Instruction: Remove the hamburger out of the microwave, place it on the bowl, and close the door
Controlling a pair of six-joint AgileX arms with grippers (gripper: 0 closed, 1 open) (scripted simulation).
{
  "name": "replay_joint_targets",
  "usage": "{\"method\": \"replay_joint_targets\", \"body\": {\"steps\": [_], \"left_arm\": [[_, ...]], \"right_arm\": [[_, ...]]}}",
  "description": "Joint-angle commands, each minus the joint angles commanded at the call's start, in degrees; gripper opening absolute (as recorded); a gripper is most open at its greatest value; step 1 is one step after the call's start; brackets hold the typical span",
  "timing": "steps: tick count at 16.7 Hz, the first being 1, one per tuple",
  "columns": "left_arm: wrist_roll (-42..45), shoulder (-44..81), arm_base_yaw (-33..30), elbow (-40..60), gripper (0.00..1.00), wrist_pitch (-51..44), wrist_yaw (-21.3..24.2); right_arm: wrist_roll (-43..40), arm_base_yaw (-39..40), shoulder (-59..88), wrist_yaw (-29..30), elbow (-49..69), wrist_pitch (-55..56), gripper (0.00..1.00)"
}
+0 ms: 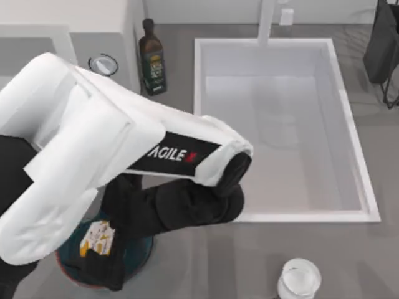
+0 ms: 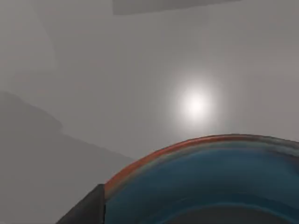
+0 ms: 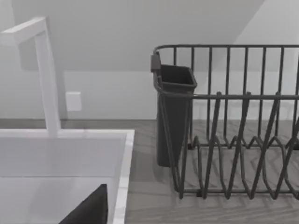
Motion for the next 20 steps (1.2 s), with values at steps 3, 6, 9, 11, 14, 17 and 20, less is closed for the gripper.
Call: {"method": "replay_joint_targets", "body": {"steps": [3,6,9,11,14,17,20], "left_arm": [[10.60,-9.95,4.01,-4.86,1.00,5.15,4.51],[26.52,-24.70,9.62,-12.34,1.00,13.17,10.23],[47.57,-43.20,16.52,-22.34,1.00,24.13,16.50],[63.78,-57.14,21.56,-30.10,1.00,32.75,20.67],[88.67,-78.52,29.17,-42.51,1.00,46.65,26.36],[110.48,-97.59,36.18,-54.67,1.00,60.51,30.90],[127.35,-112.40,41.94,-65.32,1.00,72.88,34.03]], "right_arm": [[0.00,0.00,0.00,0.00,0.00,0.00,1.00],[0.00,0.00,0.00,0.00,0.00,0.00,1.00],[0.00,0.00,0.00,0.00,0.00,0.00,1.00],[0.00,0.00,0.00,0.00,0.00,0.00,1.00],[0.00,0.00,0.00,0.00,0.00,0.00,1.00],[0.00,0.00,0.00,0.00,0.00,0.00,1.00],[0.00,0.00,0.00,0.00,0.00,0.00,1.00]]}}
